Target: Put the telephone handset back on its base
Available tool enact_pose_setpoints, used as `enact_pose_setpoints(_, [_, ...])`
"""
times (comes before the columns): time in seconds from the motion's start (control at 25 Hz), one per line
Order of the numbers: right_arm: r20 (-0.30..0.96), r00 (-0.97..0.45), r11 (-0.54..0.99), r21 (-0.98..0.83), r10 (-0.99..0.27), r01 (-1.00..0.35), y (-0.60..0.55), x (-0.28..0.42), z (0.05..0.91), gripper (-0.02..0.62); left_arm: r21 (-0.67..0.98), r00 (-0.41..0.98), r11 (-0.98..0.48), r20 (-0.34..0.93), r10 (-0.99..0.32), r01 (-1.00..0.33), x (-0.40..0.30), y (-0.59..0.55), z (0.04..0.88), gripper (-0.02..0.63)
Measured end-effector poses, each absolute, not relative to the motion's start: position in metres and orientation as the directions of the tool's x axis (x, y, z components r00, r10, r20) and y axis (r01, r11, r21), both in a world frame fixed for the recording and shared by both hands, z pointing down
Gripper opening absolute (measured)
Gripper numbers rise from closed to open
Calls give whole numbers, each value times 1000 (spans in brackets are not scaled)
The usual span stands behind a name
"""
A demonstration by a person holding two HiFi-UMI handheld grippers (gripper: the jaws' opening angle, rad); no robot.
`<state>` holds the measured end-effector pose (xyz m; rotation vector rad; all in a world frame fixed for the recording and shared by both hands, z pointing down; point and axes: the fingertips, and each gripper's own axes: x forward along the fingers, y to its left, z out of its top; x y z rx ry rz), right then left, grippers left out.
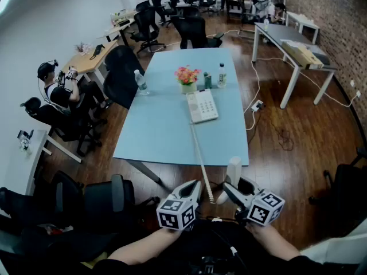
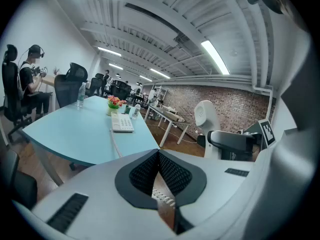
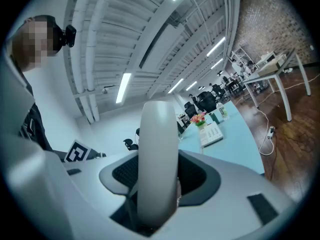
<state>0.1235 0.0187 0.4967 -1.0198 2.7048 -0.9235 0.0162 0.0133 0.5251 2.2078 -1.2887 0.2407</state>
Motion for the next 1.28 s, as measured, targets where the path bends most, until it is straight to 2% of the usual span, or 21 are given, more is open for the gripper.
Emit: enact_pose_setpoints(1.28, [106,-774,600,-570,-624,-561,18,116,492,235,384,514,-366,422,-747,-847,12,13,527,0])
